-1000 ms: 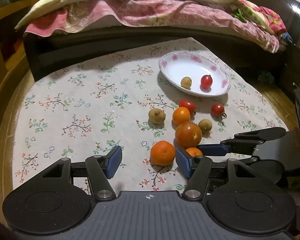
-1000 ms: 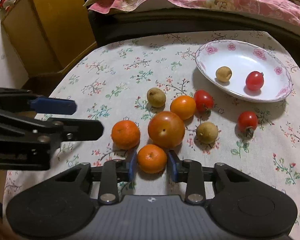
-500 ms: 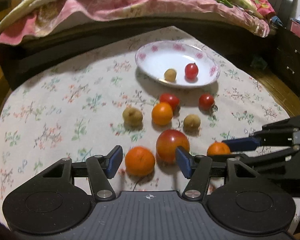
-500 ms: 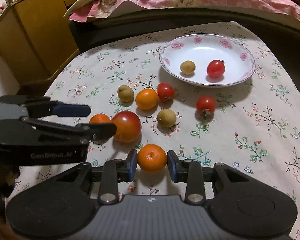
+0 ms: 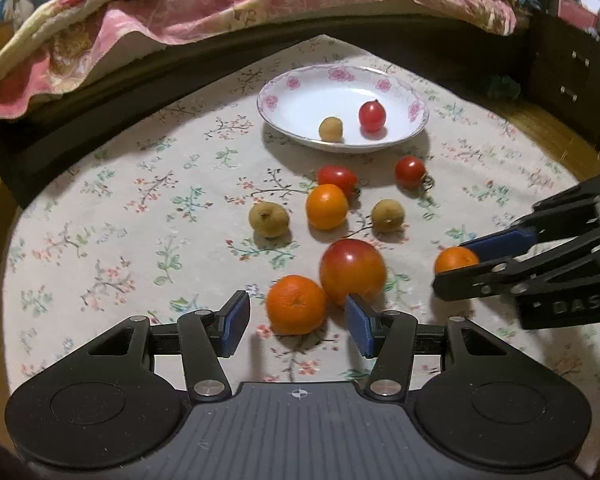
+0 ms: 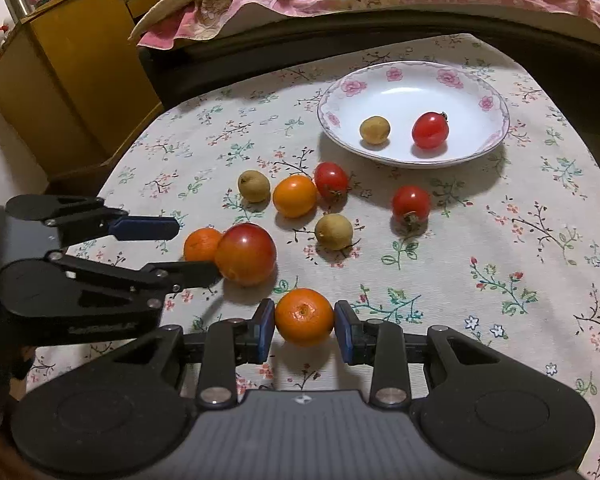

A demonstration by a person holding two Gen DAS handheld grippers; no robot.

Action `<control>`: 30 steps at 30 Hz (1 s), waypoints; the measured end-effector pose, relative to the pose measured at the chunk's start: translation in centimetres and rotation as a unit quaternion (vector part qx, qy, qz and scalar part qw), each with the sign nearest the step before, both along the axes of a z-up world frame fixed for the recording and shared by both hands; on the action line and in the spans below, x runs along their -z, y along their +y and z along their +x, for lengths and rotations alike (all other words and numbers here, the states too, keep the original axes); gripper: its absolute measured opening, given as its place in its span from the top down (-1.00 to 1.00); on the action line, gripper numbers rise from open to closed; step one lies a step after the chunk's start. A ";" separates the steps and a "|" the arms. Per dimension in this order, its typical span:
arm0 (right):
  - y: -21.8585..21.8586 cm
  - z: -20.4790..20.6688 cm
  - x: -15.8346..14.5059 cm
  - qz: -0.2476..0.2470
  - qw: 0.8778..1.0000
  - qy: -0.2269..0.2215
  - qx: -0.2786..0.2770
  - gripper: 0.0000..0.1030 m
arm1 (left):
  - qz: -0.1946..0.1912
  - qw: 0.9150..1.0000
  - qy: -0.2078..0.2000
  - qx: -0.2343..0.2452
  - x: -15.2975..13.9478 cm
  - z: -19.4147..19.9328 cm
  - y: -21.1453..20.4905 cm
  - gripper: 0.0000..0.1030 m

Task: Organize fruits
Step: 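Grasp a tangerine with the right tool while the left tool grasps another tangerine, then lift both held tangerines and carry them toward the white bowl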

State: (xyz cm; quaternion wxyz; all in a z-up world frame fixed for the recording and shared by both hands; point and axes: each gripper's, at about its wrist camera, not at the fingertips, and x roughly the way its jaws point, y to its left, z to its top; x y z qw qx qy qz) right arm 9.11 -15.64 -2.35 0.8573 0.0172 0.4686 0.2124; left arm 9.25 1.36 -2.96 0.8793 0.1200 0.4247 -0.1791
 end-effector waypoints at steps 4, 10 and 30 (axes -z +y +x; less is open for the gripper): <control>-0.1 0.0 0.1 0.000 1.000 0.003 0.000 0.31 | 0.004 1.000 0.000 0.014 0.0 0.0 0.1 -0.21; -0.1 -0.1 0.0 0.005 1.000 0.005 -0.002 0.31 | 0.003 0.999 0.009 0.038 -0.2 -0.6 0.6 -0.22; 0.0 0.3 0.8 -0.015 1.000 0.013 -0.017 0.31 | 0.018 0.999 0.027 0.019 1.2 -0.3 -0.5 0.15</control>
